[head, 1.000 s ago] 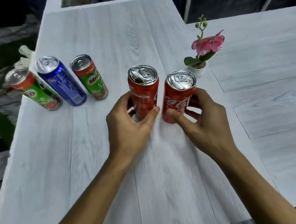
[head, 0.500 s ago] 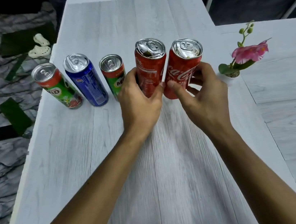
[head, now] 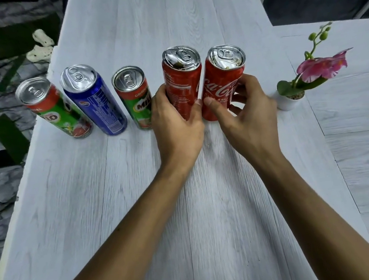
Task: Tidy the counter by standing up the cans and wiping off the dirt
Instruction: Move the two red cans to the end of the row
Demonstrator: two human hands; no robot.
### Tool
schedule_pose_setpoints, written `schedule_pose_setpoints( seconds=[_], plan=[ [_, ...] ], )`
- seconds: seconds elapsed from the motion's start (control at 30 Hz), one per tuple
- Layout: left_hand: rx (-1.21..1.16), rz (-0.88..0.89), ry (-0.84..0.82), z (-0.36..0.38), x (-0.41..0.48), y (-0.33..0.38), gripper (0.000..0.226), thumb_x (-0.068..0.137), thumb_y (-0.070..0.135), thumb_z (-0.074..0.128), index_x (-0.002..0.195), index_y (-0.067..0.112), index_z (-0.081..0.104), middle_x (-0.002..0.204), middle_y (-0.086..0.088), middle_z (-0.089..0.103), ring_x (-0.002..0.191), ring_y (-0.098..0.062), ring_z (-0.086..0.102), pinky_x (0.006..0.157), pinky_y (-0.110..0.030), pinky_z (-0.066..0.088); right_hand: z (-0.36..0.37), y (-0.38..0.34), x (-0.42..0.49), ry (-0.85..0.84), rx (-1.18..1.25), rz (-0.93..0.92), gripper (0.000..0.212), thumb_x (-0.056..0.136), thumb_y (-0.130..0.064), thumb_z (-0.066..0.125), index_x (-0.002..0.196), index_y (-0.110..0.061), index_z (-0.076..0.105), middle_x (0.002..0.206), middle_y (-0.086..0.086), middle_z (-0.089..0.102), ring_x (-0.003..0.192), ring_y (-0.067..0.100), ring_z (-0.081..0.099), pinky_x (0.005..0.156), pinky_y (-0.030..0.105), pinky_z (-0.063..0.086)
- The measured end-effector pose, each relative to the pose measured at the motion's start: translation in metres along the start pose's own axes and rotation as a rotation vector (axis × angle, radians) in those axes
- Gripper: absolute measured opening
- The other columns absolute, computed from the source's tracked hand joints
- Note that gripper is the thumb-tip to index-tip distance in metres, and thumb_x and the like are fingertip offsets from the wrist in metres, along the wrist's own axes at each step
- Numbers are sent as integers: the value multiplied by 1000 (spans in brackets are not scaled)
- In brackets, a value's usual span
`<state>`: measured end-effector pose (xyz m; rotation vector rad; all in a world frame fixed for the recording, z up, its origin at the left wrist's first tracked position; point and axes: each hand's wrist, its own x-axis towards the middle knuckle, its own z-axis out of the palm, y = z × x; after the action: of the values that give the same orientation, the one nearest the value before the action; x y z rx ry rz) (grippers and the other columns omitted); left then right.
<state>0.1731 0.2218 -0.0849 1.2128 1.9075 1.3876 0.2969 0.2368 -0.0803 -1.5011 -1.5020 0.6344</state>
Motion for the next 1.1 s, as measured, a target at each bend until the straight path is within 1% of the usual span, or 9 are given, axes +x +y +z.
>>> schedule_pose_setpoints(
  seconds=[0.2, 0.3, 0.4, 0.5, 0.63, 0.77, 0.83, 1.0, 1.1],
  plan=[
    [-2, -38, -7, 5, 1, -1, 57, 87, 25, 81, 135, 12, 55, 123, -1, 66, 113, -17, 65, 97, -40, 56, 0, 4, 2, -7, -13, -11, 58, 86, -42, 80, 132, -14, 58, 110, -12, 70, 97, -4, 66, 76, 3, 48],
    [-8, -58, -10, 5, -1, -3, 58, 87, 26, 81, 136, 12, 54, 123, -1, 65, 113, -17, 65, 97, -39, 56, 1, 6, 3, -13, -28, -8, 57, 86, -42, 80, 131, -15, 59, 109, -14, 69, 97, -2, 66, 77, 6, 50],
    [-8, -63, 2, 6, -3, -4, 58, 88, 27, 81, 137, 12, 54, 124, 0, 65, 113, -15, 65, 96, -36, 57, 1, 9, 2, -11, -27, 9, 54, 86, -42, 79, 130, -17, 58, 106, -16, 69, 97, -3, 67, 79, 15, 56],
    [-11, -59, 9, 7, -3, -5, 59, 88, 27, 80, 138, 11, 53, 124, 0, 65, 113, -14, 65, 97, -35, 56, 1, 11, 2, -8, -22, 12, 56, 86, -43, 79, 130, -17, 57, 110, -12, 71, 99, -1, 68, 80, 22, 59],
    [-24, -65, 1, 9, -5, -6, 64, 89, 27, 79, 144, 12, 49, 131, -1, 64, 120, -17, 63, 101, -40, 54, 2, 13, 0, -15, -8, 5, 60, 87, -43, 79, 134, -16, 55, 116, -6, 72, 104, 2, 68, 82, 22, 59],
    [-41, -77, -19, 10, -6, -7, 72, 90, 25, 78, 152, 12, 42, 141, -4, 60, 131, -21, 58, 107, -43, 51, 2, 15, -1, -33, -11, -1, 62, 87, -44, 79, 137, -16, 53, 119, -7, 70, 105, 0, 66, 82, 15, 56],
    [-53, -89, -32, 10, -8, -7, 76, 91, 23, 77, 155, 13, 37, 144, -4, 58, 133, -20, 57, 109, -43, 50, 1, 15, -2, -44, -21, -1, 66, 86, -47, 78, 139, -18, 51, 121, -8, 69, 107, -1, 65, 83, 16, 55],
    [-68, -107, -45, 8, -21, -8, 81, 92, 27, 76, 158, 13, 32, 152, -3, 52, 139, -18, 52, 113, -41, 46, -5, 16, -10, -65, -75, 0, 77, 87, -55, 76, 147, -18, 45, 138, -3, 63, 125, 10, 59, 100, 38, 54],
    [-51, -132, -39, 3, -39, -8, 84, 94, 35, 74, 161, 18, 26, 162, 0, 41, 149, -14, 39, 120, -43, 39, -11, 17, -19, -81, -120, 21, 81, 89, -60, 71, 151, -16, 42, 146, 0, 58, 132, 13, 55, 104, 40, 51]
  ],
)
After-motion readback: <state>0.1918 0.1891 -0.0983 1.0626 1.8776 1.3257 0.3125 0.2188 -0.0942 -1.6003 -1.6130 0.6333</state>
